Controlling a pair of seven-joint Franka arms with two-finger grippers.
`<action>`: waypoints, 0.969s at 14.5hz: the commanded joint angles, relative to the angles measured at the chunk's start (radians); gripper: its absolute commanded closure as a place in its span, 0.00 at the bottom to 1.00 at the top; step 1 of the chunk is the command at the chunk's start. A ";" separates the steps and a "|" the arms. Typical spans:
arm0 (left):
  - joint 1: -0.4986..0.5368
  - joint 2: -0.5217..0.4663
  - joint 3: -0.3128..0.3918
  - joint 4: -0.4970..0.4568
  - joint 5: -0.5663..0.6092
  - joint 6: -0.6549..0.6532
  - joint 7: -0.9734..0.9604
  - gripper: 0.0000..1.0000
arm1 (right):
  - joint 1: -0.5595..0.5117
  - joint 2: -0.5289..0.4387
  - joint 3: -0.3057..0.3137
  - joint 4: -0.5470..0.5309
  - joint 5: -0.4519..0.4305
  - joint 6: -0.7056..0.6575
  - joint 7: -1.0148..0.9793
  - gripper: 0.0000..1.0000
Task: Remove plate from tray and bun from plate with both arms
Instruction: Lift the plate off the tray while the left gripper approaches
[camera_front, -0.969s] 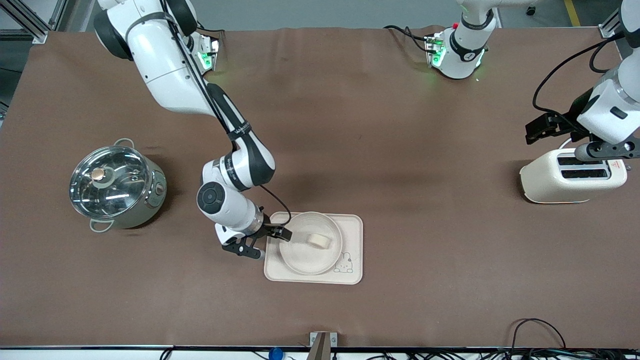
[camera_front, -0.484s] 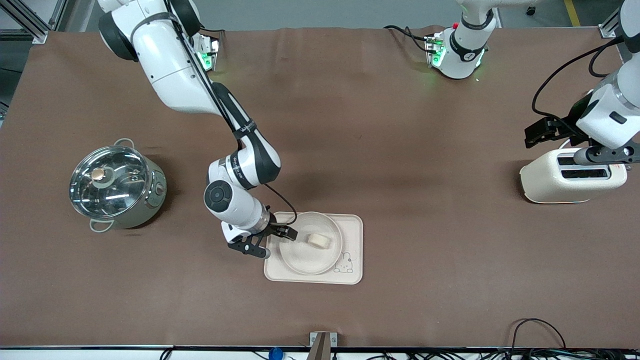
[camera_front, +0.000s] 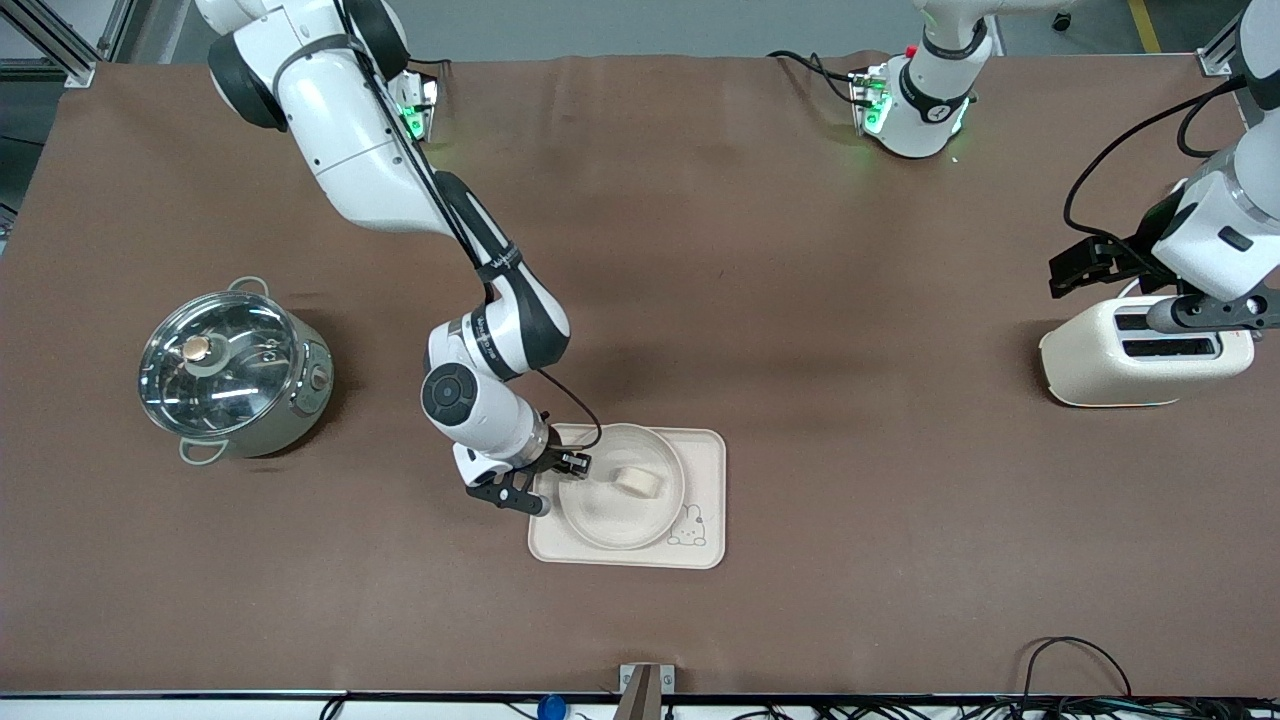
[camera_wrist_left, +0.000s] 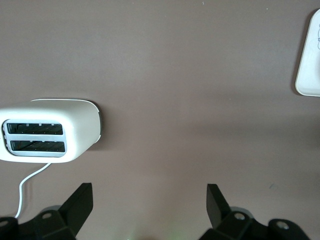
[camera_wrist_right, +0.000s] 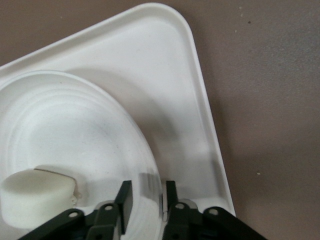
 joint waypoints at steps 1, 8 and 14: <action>0.002 0.008 -0.002 0.024 0.014 -0.015 0.025 0.00 | 0.005 0.010 -0.008 0.018 0.015 0.017 -0.007 1.00; -0.002 0.002 -0.004 0.027 0.008 -0.013 0.009 0.00 | 0.008 -0.039 -0.008 0.001 0.017 0.006 -0.008 1.00; -0.008 -0.015 -0.059 0.024 0.002 -0.018 -0.068 0.00 | 0.023 -0.129 -0.006 -0.103 0.015 0.005 -0.015 1.00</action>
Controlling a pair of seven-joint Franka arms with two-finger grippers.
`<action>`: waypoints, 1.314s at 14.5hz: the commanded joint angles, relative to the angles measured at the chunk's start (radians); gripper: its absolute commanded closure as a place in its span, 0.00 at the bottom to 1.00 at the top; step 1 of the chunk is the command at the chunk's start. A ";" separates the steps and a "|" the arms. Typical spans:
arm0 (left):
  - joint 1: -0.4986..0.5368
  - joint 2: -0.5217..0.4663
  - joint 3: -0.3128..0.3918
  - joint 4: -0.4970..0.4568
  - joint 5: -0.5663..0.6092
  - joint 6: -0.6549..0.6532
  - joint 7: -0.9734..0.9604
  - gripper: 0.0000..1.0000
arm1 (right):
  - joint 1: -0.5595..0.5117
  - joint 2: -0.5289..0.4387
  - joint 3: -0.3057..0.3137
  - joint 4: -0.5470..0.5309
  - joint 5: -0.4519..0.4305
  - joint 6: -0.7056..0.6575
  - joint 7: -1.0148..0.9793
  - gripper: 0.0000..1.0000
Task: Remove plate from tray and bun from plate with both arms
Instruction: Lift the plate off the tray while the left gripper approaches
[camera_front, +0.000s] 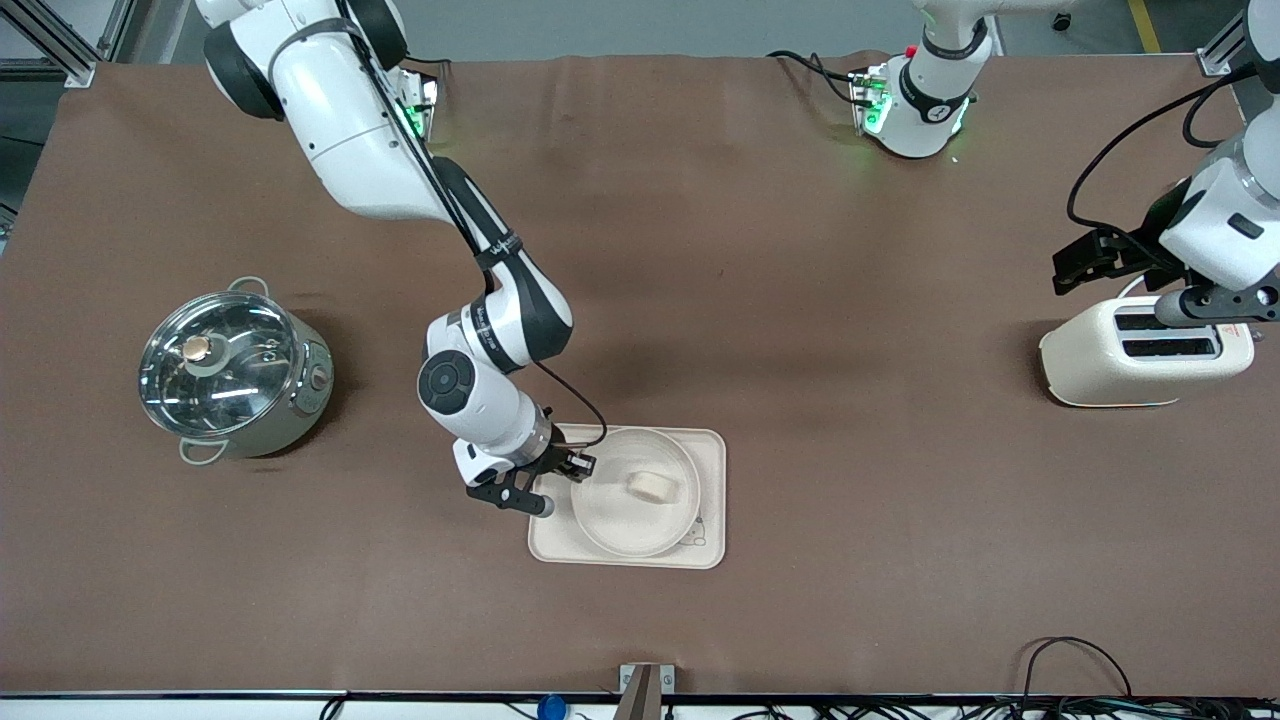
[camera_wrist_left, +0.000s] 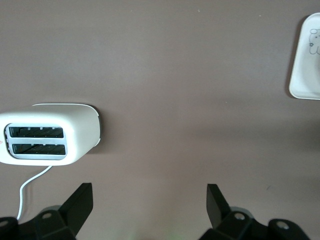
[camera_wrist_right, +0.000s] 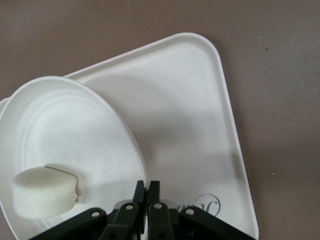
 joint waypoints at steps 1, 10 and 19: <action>-0.007 -0.005 -0.061 -0.004 0.001 -0.016 -0.124 0.00 | 0.020 -0.116 -0.002 -0.149 0.014 0.003 -0.027 1.00; -0.024 0.191 -0.320 -0.008 0.001 0.041 -0.693 0.00 | 0.033 -0.467 0.084 -0.667 0.016 0.114 -0.107 1.00; -0.209 0.452 -0.337 -0.088 0.021 0.542 -1.319 0.00 | 0.074 -0.467 0.112 -0.757 0.017 0.262 -0.084 0.00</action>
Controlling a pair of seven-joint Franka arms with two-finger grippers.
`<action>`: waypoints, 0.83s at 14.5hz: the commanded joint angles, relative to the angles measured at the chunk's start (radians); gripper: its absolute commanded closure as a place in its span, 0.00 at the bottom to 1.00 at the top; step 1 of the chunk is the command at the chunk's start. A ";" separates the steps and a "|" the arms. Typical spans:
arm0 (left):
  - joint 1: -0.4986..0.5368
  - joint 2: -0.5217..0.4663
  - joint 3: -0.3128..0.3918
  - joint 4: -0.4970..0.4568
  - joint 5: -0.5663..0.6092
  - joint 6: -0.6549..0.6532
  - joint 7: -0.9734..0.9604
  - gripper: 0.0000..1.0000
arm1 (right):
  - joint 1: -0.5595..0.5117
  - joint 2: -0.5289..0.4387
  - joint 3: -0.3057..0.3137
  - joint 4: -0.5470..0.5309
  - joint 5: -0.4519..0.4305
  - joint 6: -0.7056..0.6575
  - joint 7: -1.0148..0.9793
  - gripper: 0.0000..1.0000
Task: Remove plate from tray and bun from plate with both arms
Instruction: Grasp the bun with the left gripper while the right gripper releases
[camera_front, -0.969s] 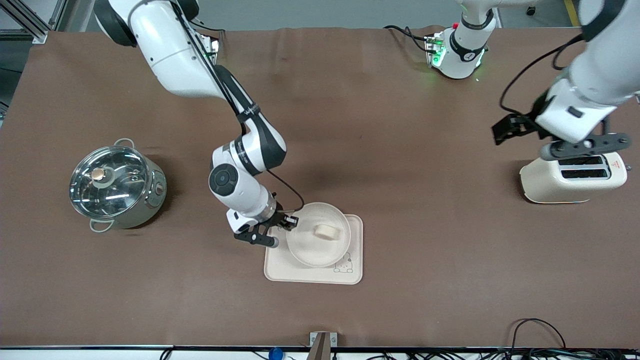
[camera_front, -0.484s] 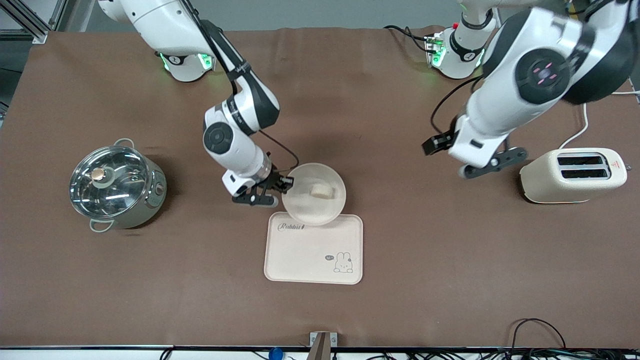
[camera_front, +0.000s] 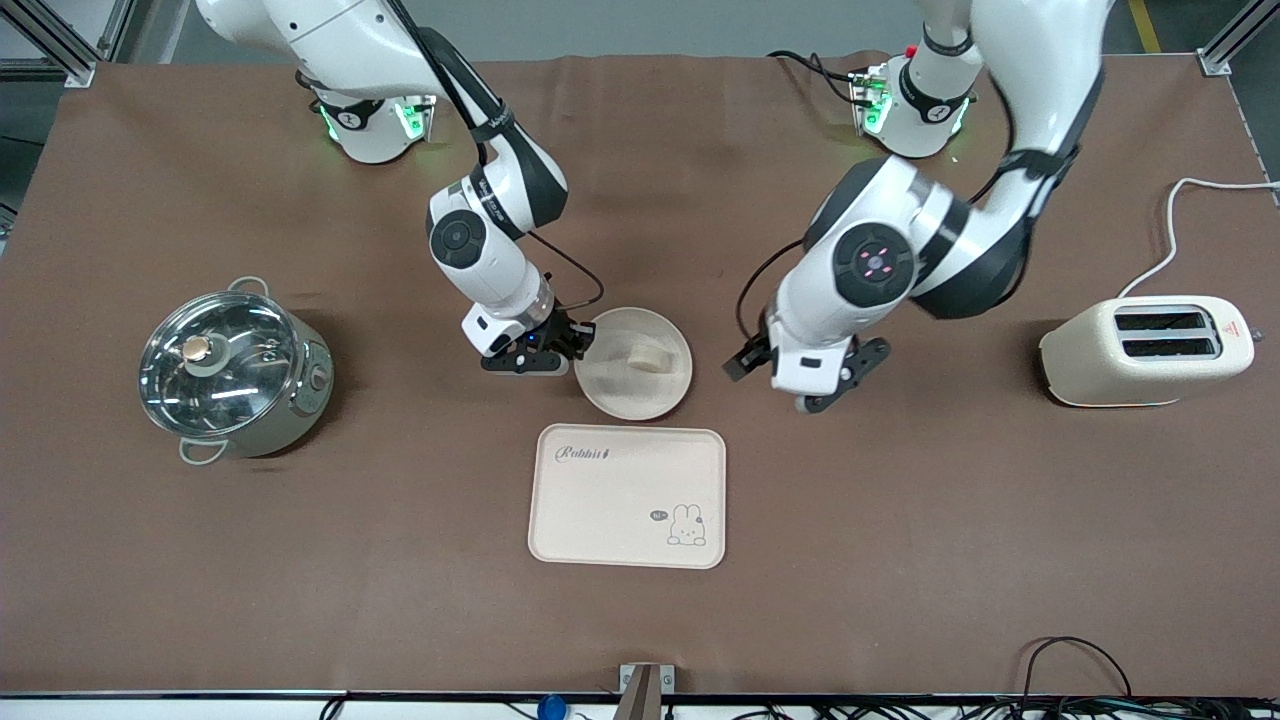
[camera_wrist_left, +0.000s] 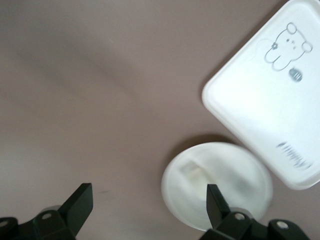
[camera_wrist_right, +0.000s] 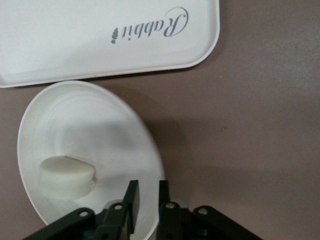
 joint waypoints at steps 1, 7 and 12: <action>-0.043 0.047 0.000 -0.020 0.020 0.112 -0.152 0.00 | 0.020 -0.036 -0.001 -0.033 0.017 0.018 0.013 0.00; -0.119 0.162 0.003 -0.016 0.021 0.304 -0.373 0.00 | -0.068 -0.154 -0.012 0.040 0.016 -0.212 0.005 0.00; -0.201 0.256 0.011 -0.007 0.159 0.460 -0.605 0.02 | -0.315 -0.223 -0.012 0.183 0.007 -0.527 -0.172 0.00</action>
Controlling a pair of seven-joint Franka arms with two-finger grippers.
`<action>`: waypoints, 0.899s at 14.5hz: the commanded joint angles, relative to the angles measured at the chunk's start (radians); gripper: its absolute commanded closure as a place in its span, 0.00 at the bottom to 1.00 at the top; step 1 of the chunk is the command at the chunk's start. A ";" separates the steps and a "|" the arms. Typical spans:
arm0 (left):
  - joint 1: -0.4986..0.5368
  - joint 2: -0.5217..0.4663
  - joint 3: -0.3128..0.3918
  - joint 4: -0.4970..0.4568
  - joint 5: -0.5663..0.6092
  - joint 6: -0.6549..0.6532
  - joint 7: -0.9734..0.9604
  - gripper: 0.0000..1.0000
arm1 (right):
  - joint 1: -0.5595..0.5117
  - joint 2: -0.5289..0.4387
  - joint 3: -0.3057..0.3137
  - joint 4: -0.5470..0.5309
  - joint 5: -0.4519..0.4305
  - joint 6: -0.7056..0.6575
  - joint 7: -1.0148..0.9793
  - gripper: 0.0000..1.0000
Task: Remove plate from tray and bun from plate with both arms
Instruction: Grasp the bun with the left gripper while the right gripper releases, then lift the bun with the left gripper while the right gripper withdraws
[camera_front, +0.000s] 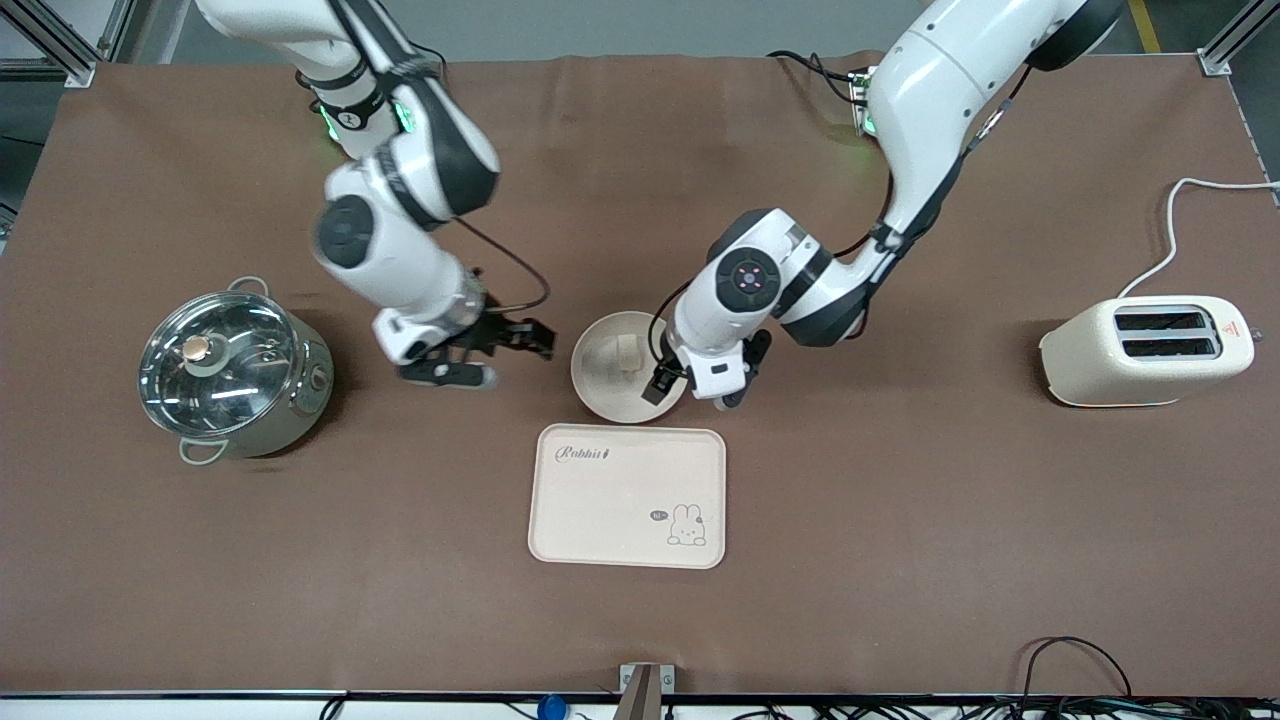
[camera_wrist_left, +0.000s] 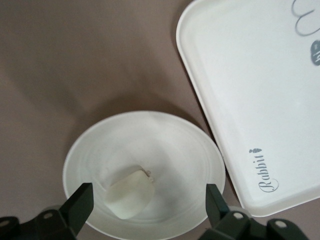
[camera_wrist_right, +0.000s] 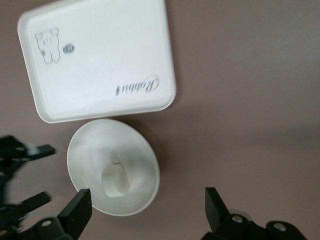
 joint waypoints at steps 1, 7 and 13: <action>-0.047 0.054 0.011 0.017 0.073 0.086 -0.109 0.04 | -0.148 -0.023 0.020 0.020 0.009 -0.077 -0.167 0.00; -0.178 0.104 0.103 0.014 0.121 0.146 -0.122 0.16 | -0.345 -0.095 0.015 0.063 -0.001 -0.241 -0.321 0.00; -0.185 0.121 0.104 0.010 0.188 0.145 -0.122 0.71 | -0.438 -0.116 0.015 0.241 -0.105 -0.494 -0.321 0.00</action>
